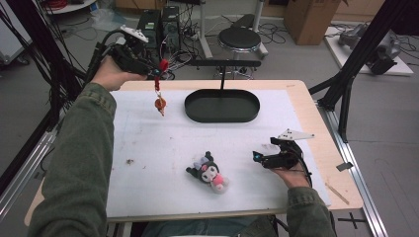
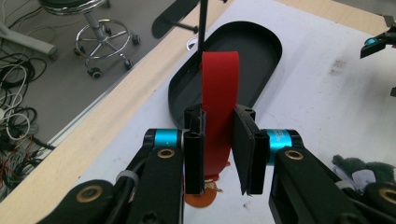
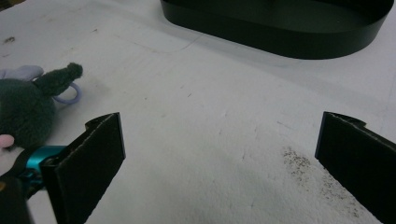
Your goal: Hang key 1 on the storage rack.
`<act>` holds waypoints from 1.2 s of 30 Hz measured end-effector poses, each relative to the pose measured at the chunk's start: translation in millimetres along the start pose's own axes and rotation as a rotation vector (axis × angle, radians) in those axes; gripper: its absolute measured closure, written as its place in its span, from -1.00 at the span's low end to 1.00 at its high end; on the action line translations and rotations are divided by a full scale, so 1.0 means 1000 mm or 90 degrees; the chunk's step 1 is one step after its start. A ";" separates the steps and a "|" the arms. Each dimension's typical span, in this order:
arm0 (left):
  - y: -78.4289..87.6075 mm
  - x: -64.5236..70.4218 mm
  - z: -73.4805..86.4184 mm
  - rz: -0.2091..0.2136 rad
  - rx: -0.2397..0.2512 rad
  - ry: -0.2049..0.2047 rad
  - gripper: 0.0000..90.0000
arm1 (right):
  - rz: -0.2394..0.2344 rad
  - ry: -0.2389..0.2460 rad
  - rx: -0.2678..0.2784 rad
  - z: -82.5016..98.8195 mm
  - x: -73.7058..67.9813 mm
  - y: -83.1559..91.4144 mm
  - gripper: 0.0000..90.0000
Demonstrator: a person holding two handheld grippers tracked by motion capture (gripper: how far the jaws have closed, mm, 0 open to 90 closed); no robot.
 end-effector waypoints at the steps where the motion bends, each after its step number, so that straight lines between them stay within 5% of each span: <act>1: -0.003 0.003 -0.005 0.002 -0.007 -0.008 0.66 | -0.001 0.004 -0.002 0.000 0.000 -0.001 -0.99; 11: -0.023 0.009 -0.045 0.013 -0.023 -0.019 0.66 | -0.002 0.011 -0.012 0.001 -0.002 -0.001 -0.99; 16: -0.032 0.005 -0.063 0.023 0.011 -0.005 0.66 | 0.000 0.012 -0.016 0.002 -0.001 -0.001 -0.99; 21: -0.043 0.005 -0.075 0.005 0.008 0.002 0.66 | 0.005 0.010 -0.021 0.003 -0.001 0.000 -0.99; 36: -0.070 0.005 -0.093 -0.035 0.054 0.087 0.66 | 0.012 0.006 -0.013 0.007 0.002 0.005 -0.99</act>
Point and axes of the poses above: each handheld gripper's, and its own axes: y roughly backward along the jaws, z roughly out of its underside, x roughly to its right, the point moved 3 cm from there along -y, roughly forward along the jaws, and after that the axes turned 4 degrees about -z, right-handed, at the moved point
